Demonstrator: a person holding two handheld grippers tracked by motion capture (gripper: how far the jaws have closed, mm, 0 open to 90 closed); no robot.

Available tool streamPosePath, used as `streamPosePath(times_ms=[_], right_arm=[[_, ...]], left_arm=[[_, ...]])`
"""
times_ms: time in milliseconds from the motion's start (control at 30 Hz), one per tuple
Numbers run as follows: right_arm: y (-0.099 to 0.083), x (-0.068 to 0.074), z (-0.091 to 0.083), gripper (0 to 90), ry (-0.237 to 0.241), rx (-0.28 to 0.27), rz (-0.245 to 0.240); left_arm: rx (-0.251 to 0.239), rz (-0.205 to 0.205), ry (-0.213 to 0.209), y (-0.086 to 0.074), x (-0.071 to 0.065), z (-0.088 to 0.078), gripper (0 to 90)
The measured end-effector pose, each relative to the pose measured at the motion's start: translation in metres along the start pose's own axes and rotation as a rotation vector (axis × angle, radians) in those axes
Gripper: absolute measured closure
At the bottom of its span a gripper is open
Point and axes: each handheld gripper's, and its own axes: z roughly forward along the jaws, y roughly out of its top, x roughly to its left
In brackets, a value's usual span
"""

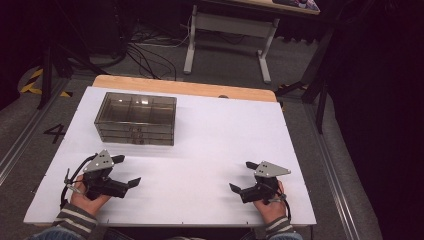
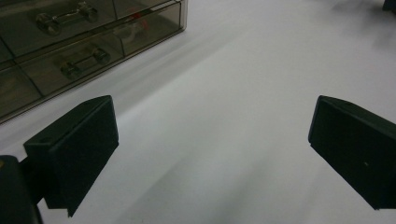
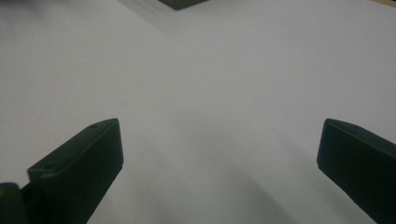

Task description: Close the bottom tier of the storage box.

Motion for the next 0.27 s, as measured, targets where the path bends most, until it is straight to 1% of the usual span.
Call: streamPosePath(times_ms=[33, 133, 267], right_arm=[[0.0, 0.0, 0.0, 1.1, 0.0, 0.0, 0.0], [0.0, -0.0004, -0.0001, 1.1, -0.001, -0.001, 0.001], [0.0001, -0.0006, -0.0001, 1.1, -0.001, -0.001, 0.002]], left_arm=[[0.003, 0.008, 0.006, -0.0001, 0.0007, 0.0002, 1.8], [-0.001, 0.008, 0.006, -0.0002, 0.0001, 0.0006, 1.5], [-0.005, 0.033, 0.004, 0.0, -0.0014, 0.0009, 1.3]])
